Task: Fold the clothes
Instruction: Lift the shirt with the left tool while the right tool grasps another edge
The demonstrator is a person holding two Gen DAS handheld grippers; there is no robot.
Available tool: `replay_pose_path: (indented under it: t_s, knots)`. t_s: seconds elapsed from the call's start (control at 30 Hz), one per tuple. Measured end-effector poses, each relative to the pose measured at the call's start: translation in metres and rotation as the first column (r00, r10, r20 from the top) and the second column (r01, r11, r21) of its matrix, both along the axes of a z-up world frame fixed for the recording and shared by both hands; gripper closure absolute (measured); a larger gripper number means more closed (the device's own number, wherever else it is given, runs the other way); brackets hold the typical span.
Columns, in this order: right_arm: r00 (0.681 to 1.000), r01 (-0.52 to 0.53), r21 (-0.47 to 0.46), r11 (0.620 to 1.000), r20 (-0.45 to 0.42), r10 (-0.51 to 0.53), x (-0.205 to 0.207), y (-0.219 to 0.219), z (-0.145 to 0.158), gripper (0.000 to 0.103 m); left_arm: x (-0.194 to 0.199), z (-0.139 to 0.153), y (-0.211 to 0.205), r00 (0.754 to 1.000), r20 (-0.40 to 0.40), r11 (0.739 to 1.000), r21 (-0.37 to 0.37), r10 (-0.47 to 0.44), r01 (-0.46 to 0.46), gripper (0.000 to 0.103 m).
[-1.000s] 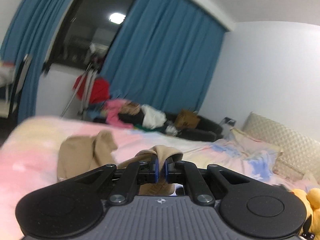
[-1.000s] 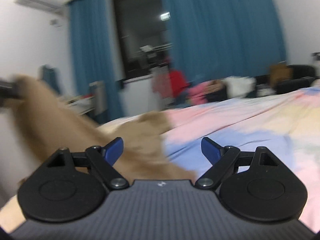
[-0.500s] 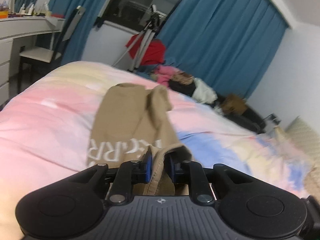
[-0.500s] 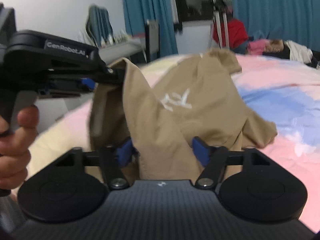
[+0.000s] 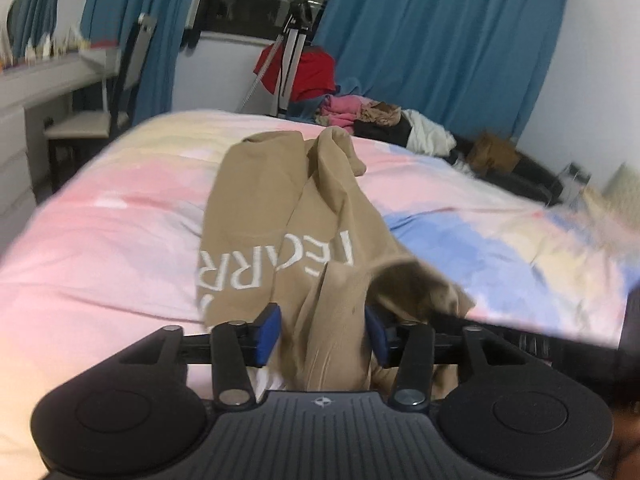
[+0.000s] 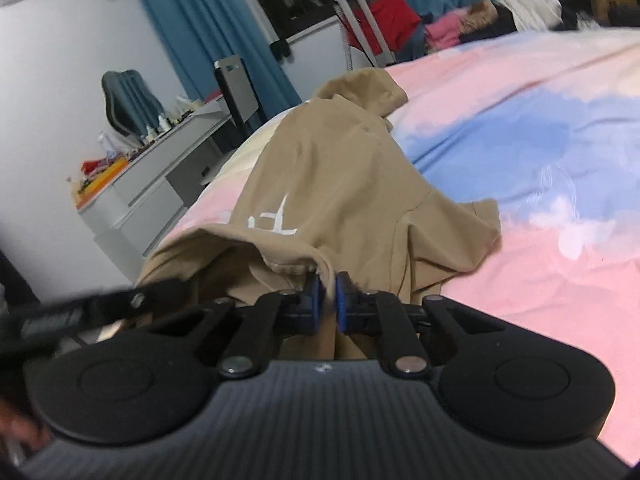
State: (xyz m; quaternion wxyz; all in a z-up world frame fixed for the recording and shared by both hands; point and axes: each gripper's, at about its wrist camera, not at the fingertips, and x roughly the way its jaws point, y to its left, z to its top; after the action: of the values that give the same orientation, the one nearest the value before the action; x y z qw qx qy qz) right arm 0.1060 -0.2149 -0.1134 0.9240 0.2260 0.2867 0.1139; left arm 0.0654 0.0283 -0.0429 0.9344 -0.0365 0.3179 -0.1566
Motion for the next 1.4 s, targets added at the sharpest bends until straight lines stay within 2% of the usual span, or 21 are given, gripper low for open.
replay_pose_path:
  t_s: [0.07,0.2,0.3,0.4,0.43,0.47,0.5,0.57,0.63,0.7,0.8,0.83,0.87,0.93,0.97,1.07,1.17,1.27,1.33,1.4]
  knots:
    - [1.000,0.009,0.038,0.999,-0.002,-0.009,-0.001,-0.005,-0.001,0.092,-0.018,0.004,-0.003,1.000,0.009,0.998,0.061,-0.004,0.003,0.046]
    - [0.999,0.045,0.102,0.994,0.001,-0.045,-0.008,-0.019,0.002,0.092,-0.048,0.004,-0.016,0.996,0.026,0.984,0.162,-0.080,0.075,0.045]
    - [0.997,0.081,0.126,0.989,-0.003,-0.082,-0.007,-0.028,0.003,0.092,-0.057,-0.005,-0.026,0.998,0.013,0.978,0.200,-0.067,0.063,0.049]
    - [0.993,0.115,0.136,0.984,-0.011,-0.115,-0.003,-0.035,0.002,0.092,-0.055,-0.009,-0.025,0.999,0.035,0.980,0.198,-0.008,0.001,0.060]
    - [0.992,0.126,0.132,0.983,-0.016,-0.125,-0.002,-0.036,0.001,0.092,-0.054,-0.010,-0.025,0.999,0.043,0.980,0.196,0.013,-0.021,0.070]
    - [0.991,0.136,0.127,0.983,-0.021,-0.135,-0.001,-0.038,0.000,0.092,-0.052,-0.011,-0.022,0.998,0.047,0.982,0.182,0.035,-0.043,0.085]
    - [0.989,0.146,0.117,0.982,-0.033,-0.144,0.000,-0.039,-0.001,0.092,-0.050,-0.010,-0.017,0.997,0.047,0.986,0.155,0.057,-0.064,0.092]
    - [0.987,0.157,0.098,0.983,-0.062,-0.152,0.003,-0.041,-0.004,0.091,-0.050,-0.003,-0.004,0.994,0.063,0.994,0.059,0.087,-0.091,0.098]
    - [0.986,0.150,0.091,0.985,-0.093,-0.141,0.005,-0.044,-0.007,0.089,-0.050,0.008,0.008,0.993,0.089,0.995,-0.063,0.080,-0.075,0.098]
    - [0.985,0.135,0.098,0.986,-0.120,-0.123,0.007,-0.047,-0.010,0.089,-0.050,0.019,0.019,0.994,0.104,0.980,-0.197,0.041,-0.019,0.099]
    - [0.990,0.107,0.111,0.988,-0.100,-0.096,0.001,-0.050,-0.001,0.085,-0.054,0.031,0.028,0.985,0.175,0.953,-0.300,0.005,0.048,0.099]
    - [0.993,0.096,0.097,0.991,-0.074,-0.089,-0.004,-0.049,0.004,0.078,-0.055,0.034,0.030,0.981,0.194,0.945,-0.322,-0.002,0.065,0.099]
    - [0.996,0.084,0.077,0.993,-0.042,-0.081,-0.010,-0.047,0.011,0.065,-0.056,0.036,0.031,0.980,0.201,0.939,-0.335,-0.004,0.073,0.099]
    - [0.996,0.065,0.038,0.997,0.050,-0.067,-0.028,-0.041,0.026,0.046,-0.057,0.039,0.033,0.979,0.204,0.933,-0.353,-0.002,0.075,0.099]
    - [0.993,0.063,0.022,0.998,0.098,-0.065,-0.038,-0.039,0.032,0.045,-0.058,0.039,0.033,0.980,0.201,0.932,-0.355,0.001,0.071,0.099]
    - [0.975,0.043,-0.023,0.999,0.221,-0.037,-0.062,-0.030,0.048,0.046,-0.059,0.039,0.034,0.982,0.189,0.927,-0.369,0.011,0.060,0.099]
    - [0.958,-0.062,-0.051,0.997,0.276,0.074,-0.070,-0.013,0.055,0.052,-0.059,0.039,0.038,0.984,0.175,0.922,-0.384,0.034,0.037,0.099]
    - [0.960,-0.118,-0.164,0.979,0.233,0.155,-0.063,0.017,0.048,0.056,-0.057,0.039,0.044,0.985,0.165,0.918,-0.396,0.057,0.013,0.099]
    - [0.978,-0.058,-0.289,0.956,0.176,0.112,-0.053,0.036,0.037,0.058,-0.056,0.039,0.047,0.984,0.161,0.915,-0.404,0.072,-0.001,0.099]
    - [0.989,-0.016,-0.304,0.953,0.134,0.060,-0.037,0.038,0.026,0.063,-0.056,0.040,0.048,0.983,0.162,0.913,-0.408,0.083,-0.009,0.099]
